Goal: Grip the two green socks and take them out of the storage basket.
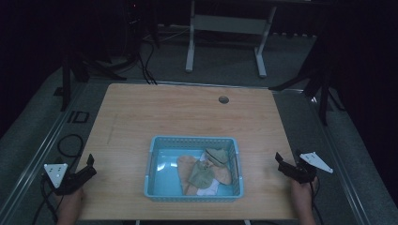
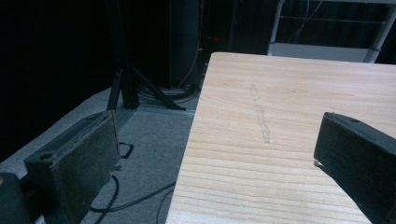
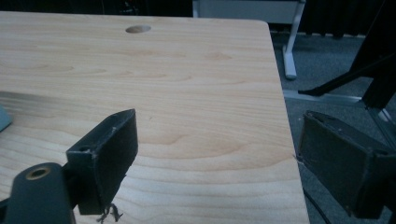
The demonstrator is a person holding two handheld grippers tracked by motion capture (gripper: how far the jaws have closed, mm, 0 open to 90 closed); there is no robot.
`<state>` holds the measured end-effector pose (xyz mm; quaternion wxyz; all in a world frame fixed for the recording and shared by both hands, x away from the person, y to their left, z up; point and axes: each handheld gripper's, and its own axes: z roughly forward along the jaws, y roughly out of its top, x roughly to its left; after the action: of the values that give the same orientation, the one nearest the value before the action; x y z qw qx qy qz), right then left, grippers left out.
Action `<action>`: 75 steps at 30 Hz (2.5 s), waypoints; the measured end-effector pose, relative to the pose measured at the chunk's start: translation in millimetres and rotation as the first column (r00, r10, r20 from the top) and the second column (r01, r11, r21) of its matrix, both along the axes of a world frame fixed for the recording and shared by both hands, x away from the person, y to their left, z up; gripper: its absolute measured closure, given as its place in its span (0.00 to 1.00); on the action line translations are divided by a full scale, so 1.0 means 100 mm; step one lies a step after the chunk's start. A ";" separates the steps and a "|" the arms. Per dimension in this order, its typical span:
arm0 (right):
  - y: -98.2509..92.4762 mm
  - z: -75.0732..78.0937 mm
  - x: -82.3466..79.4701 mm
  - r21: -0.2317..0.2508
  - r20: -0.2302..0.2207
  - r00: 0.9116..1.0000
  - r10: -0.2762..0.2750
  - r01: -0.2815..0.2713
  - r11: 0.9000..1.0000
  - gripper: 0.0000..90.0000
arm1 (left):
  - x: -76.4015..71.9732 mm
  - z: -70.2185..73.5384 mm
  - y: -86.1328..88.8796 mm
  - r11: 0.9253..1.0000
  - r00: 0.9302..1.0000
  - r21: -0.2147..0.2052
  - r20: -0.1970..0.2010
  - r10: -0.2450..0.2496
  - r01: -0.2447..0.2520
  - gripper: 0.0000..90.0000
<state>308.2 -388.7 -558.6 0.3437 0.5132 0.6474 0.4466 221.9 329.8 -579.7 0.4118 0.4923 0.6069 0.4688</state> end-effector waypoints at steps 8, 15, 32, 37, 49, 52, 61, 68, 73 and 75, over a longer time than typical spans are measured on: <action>-0.09 0.05 0.01 0.037 -0.040 0.999 0.020 -0.019 0.999 0.13 | 0.00 0.00 0.01 1.000 1.000 -0.006 0.007 -0.003 0.003 0.00; -0.21 0.08 -0.06 0.023 -0.097 0.988 0.119 -0.117 0.993 0.14 | 0.00 0.00 0.01 1.000 1.000 -0.006 0.003 -0.008 0.008 0.00; -0.22 0.06 -0.09 -0.035 -0.370 0.839 0.400 -0.442 0.896 0.14 | 0.00 0.00 0.02 1.000 1.000 -0.016 -0.001 -0.022 0.022 0.00; -0.12 0.13 -0.07 -0.083 -0.448 0.779 0.439 -0.526 0.847 0.14 | 0.00 0.00 0.02 1.000 1.000 -0.018 -0.001 -0.026 0.026 0.00; 0.10 0.26 0.02 -0.137 -0.602 0.640 0.478 -0.672 0.728 0.14 | 0.00 0.00 0.02 1.000 1.000 -0.015 -0.005 -0.027 0.027 0.00; 0.18 0.31 0.04 -0.148 -0.620 0.615 0.487 -0.701 0.698 0.14 | 0.00 0.00 0.02 1.000 1.000 -0.015 -0.006 -0.027 0.027 0.00; 0.45 0.48 0.08 -0.150 -0.665 0.531 0.525 -0.783 0.603 0.14 | 0.00 0.00 0.02 0.999 1.000 -0.019 -0.006 -0.030 0.030 0.00; 0.66 0.66 0.10 -0.159 -0.664 0.504 0.553 -0.817 0.554 0.15 | 0.00 0.00 0.02 0.999 0.999 -0.020 -0.007 -0.034 0.034 0.00; 0.80 0.79 0.11 -0.154 -0.663 0.479 0.576 -0.840 0.521 0.16 | 0.01 0.00 0.02 0.999 0.999 -0.019 -0.008 -0.035 0.034 0.00; 0.85 0.83 0.11 -0.150 -0.662 0.465 0.588 -0.850 0.504 0.16 | 0.01 0.00 0.02 0.999 0.999 -0.020 -0.008 -0.034 0.034 0.00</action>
<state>319.4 -304.0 -475.5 0.0307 0.1803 0.9577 0.2220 222.4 331.5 -579.7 0.4221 0.5002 0.6048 0.4537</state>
